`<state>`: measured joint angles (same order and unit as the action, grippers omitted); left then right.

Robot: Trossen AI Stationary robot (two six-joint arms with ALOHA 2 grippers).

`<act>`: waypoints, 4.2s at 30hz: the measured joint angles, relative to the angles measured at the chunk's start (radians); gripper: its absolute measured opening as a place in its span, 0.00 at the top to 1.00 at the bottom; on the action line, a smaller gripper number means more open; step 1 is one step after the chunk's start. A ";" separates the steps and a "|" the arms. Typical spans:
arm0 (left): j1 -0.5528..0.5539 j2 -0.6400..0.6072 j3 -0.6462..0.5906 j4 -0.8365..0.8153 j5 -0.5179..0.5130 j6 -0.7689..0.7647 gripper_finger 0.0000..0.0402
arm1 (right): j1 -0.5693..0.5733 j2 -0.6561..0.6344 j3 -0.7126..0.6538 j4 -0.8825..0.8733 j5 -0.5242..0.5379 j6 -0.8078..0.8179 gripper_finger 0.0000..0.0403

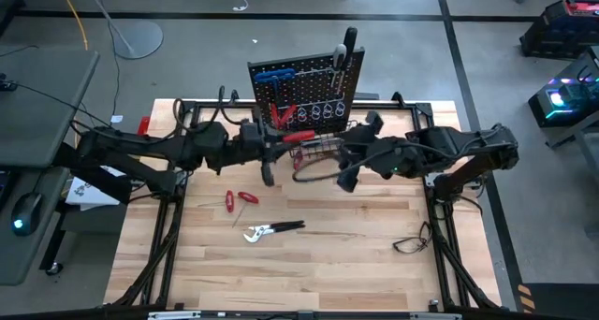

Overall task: Hang tools onto peg board
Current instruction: Hang the red allen wrench on the peg board

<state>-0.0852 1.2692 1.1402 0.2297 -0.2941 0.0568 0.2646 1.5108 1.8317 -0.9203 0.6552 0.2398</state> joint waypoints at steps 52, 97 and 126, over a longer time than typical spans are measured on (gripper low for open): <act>-0.001 -0.015 -0.001 -0.003 0.096 0.001 0.78 | -0.146 0.060 0.002 0.330 -0.449 -0.139 0.91; -0.095 -0.334 -0.485 -0.048 -0.191 -0.751 0.43 | -0.149 -0.142 -0.747 1.240 0.314 0.013 0.91; -0.096 -0.351 -0.485 -0.044 -0.188 -0.699 0.43 | -0.329 0.040 -0.688 1.448 0.148 -0.220 0.91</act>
<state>-0.1814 0.9184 0.6556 0.1856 -0.4816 -0.6420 -0.0644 1.5506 1.1439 0.5277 0.8034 0.0198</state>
